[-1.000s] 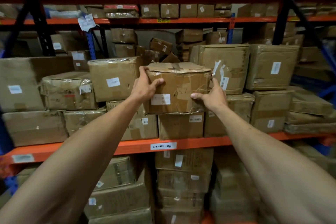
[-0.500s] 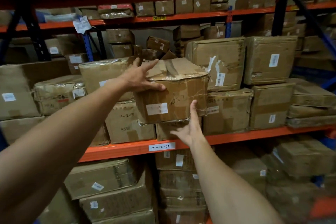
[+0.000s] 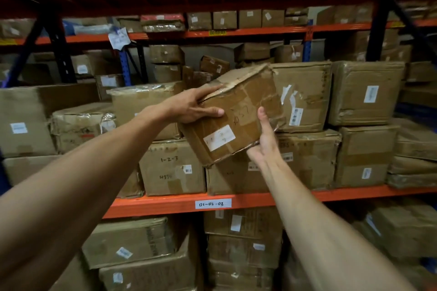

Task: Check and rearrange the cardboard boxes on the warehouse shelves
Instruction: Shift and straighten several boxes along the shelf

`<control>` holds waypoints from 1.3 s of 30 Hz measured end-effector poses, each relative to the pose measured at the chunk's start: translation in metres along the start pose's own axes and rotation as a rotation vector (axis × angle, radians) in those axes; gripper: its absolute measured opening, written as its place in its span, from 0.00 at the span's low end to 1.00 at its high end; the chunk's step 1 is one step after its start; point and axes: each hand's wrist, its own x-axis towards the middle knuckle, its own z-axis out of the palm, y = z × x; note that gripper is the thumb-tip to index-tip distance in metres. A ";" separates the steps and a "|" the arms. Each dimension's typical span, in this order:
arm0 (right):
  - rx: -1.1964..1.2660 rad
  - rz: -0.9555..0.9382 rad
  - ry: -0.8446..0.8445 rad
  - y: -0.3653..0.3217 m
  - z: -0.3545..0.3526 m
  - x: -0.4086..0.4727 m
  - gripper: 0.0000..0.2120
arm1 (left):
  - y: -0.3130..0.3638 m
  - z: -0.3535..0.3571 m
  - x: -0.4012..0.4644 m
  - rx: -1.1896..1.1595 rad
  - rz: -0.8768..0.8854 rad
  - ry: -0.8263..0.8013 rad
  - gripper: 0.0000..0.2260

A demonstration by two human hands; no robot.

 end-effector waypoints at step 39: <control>-0.331 -0.045 0.072 0.080 -0.011 -0.035 0.60 | 0.042 -0.052 0.028 0.777 0.072 -0.147 0.64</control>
